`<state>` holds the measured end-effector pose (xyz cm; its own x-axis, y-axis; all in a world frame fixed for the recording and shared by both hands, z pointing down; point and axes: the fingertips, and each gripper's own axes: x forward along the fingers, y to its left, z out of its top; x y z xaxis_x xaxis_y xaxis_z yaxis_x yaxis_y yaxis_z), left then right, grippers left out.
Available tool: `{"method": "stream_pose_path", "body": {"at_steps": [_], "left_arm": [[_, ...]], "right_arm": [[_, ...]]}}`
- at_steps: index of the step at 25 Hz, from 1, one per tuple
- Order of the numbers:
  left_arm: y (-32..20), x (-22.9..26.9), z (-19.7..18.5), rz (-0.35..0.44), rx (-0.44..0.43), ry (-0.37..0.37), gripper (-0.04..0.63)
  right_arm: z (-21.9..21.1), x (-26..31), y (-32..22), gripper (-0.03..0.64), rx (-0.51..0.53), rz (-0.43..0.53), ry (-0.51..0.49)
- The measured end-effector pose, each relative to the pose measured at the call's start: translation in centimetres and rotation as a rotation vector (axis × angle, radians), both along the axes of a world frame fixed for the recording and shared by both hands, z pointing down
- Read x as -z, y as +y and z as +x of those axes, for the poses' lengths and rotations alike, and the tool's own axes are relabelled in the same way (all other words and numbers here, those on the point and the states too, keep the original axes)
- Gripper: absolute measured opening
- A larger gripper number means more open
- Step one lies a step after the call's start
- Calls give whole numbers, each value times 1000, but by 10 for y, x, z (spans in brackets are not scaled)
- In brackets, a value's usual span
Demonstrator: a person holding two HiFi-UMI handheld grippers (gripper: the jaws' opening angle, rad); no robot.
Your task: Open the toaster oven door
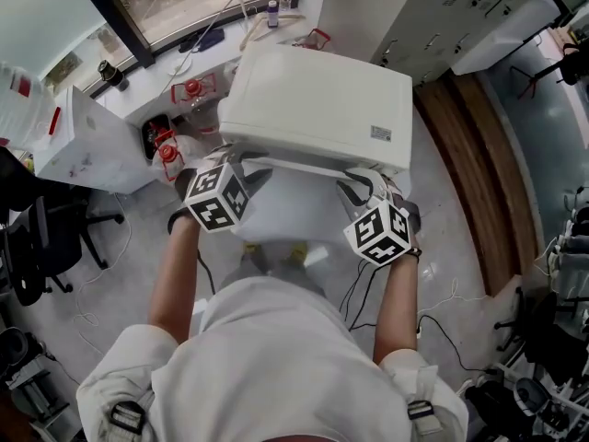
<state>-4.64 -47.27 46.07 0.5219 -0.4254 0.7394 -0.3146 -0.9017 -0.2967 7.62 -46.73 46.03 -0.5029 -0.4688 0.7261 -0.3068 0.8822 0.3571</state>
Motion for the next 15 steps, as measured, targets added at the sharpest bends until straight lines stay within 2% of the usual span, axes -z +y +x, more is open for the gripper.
{"method": "stream_pose_path", "body": {"at_steps": [5, 9, 15], "left_arm": [[-4, -9, -1, -17, -25, -42, 117], [-7, -20, -2, -33, -45, -84, 118], [-11, -30, 1, -41, -61, -100, 120]], "right_arm": [[0, -15, -5, 74, 36, -5, 100], [-1, -18, -8, 75, 48, -26, 114], [-2, -25, -10, 75, 64, -74, 126]]}}
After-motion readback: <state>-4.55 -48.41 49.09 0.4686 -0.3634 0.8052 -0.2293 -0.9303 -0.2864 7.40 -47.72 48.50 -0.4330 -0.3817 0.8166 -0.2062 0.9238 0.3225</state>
